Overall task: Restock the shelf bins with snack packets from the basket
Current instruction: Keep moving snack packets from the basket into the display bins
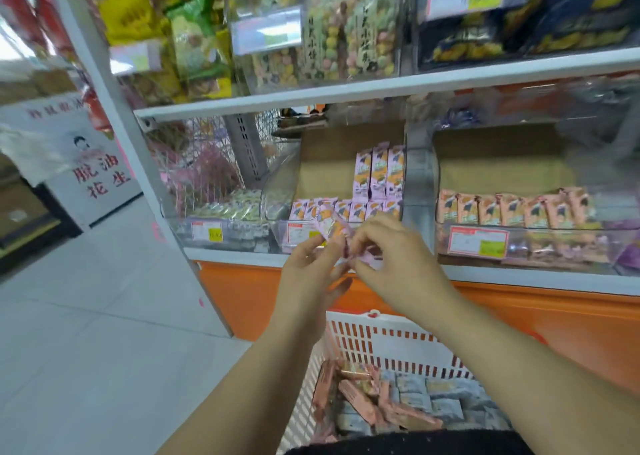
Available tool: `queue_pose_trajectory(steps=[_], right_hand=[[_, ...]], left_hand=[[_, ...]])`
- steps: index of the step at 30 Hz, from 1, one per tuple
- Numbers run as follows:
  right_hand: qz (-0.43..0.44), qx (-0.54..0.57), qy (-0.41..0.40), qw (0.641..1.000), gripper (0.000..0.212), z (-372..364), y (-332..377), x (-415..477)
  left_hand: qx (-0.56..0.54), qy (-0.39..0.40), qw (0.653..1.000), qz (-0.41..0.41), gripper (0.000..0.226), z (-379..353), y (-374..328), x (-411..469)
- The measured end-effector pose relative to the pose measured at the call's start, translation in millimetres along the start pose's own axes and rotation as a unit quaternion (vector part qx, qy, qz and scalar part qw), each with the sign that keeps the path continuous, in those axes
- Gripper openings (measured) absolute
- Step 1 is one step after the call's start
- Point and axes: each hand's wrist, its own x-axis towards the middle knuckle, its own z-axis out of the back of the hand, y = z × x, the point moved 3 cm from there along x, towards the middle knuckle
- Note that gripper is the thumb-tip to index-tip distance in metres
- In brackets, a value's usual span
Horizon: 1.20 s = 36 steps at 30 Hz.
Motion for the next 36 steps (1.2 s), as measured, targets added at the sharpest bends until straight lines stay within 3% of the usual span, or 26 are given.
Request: queue_pose_trajectory(steps=[9,13,15,18,24,28,32,36], right_hand=[[-0.082,0.036,-0.012,0.996,0.02,18,-30,28],[-0.111,-0.133,-0.068,0.982,0.028,27,-55,38],[-0.149,-0.184,-0.053,0.97,0.038,30,-68,38],[-0.157,-0.2,-0.021,0.967,0.047,25,-79,34],[-0.142,-0.193,-0.033,0.97,0.046,19,-83,33],[-0.137,-0.195,-0.03,0.971,0.045,19,-86,33],[-0.13,-0.19,-0.038,0.972,0.044,19,-86,33],[-0.131,-0.195,-0.04,0.971,0.043,19,-86,33]], left_hand=[[-0.002,0.026,0.998,-0.054,0.04,-33,-16,58],[0.106,-0.038,0.989,-0.101,0.039,-32,-32,102],[0.159,-0.073,0.979,-0.11,0.043,-31,-37,127],[0.235,-0.112,0.958,-0.124,0.043,-37,-42,159],[0.327,-0.132,0.928,-0.121,0.039,-56,-43,204],[0.419,-0.095,0.892,-0.14,0.037,-63,-36,215],[0.517,-0.085,0.826,-0.209,0.028,-57,-32,218],[0.564,-0.055,0.796,-0.213,0.05,-62,-26,209]])
